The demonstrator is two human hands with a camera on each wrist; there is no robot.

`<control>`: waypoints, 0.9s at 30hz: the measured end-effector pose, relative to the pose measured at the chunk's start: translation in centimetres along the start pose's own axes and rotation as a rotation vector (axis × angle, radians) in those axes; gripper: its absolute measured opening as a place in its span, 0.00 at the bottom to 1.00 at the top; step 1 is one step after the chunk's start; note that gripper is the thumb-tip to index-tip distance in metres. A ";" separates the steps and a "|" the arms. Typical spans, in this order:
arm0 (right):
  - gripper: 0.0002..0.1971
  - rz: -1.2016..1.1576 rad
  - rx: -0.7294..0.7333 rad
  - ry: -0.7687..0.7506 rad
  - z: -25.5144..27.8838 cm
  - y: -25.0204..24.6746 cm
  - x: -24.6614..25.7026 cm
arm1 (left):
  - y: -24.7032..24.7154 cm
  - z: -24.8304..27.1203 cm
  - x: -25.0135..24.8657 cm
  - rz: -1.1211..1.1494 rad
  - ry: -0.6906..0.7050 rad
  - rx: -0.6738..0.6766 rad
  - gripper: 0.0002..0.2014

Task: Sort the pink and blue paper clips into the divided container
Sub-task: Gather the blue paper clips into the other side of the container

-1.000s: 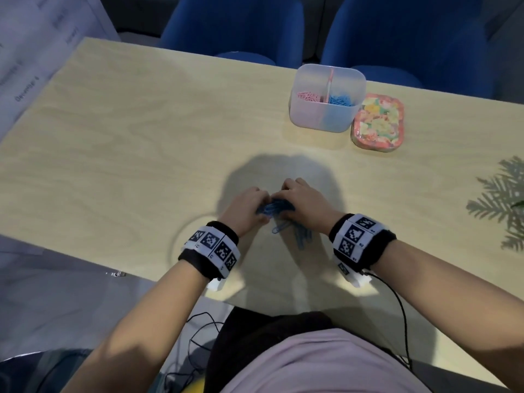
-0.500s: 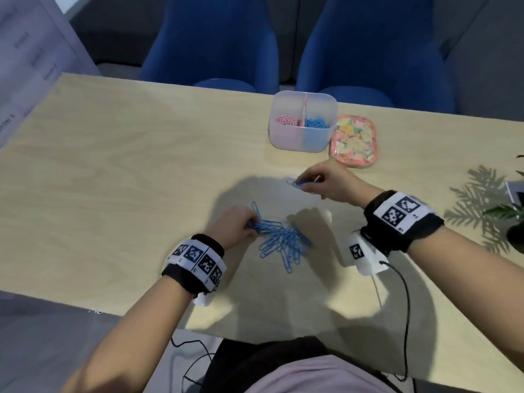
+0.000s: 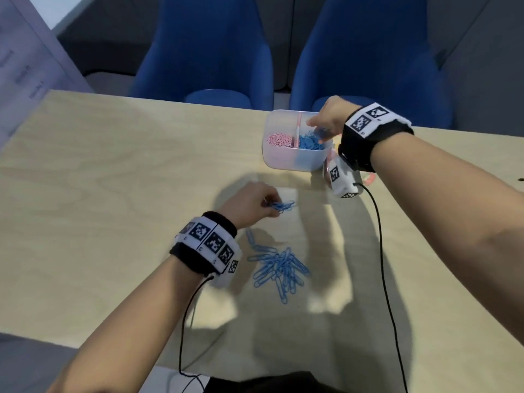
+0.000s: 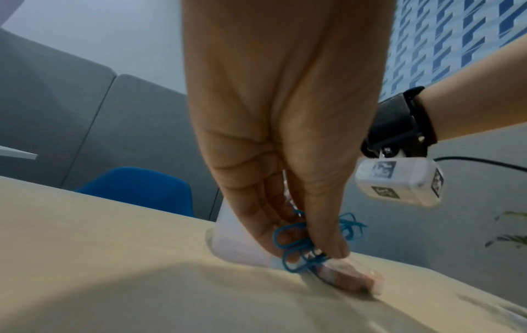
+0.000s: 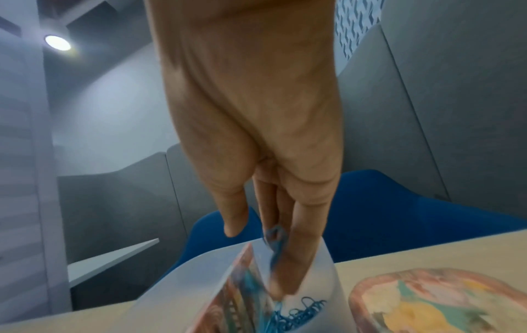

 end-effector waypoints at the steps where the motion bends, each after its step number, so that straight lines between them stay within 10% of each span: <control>1: 0.06 -0.055 0.014 -0.003 -0.2 0.2 -0.1 | -0.6 -0.9 -0.7 0.021 0.009 -0.029 0.09; 8: 0.14 -0.373 -0.189 0.027 3.0 -1.9 -4.6 | -4.6 -8.3 -4.3 0.046 -0.062 -0.260 0.08; 17: 0.06 -0.528 -0.111 0.044 12.2 3.9 -13.4 | -4.8 -14.3 -6.1 -0.153 -0.209 -0.235 0.22; 27: 0.07 -0.021 0.043 -0.055 17.3 10.8 -16.3 | -3.1 -1.8 1.5 0.020 -0.174 -0.281 0.03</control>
Point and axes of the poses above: each hand's wrist, its own z-axis away from the middle knuckle, its own y-axis out of the palm, x = y × z, the point moved 9 cm from there along -z, towards the middle knuckle, and after that the axes turned 2 degrees about z, right-handed, at the moved point
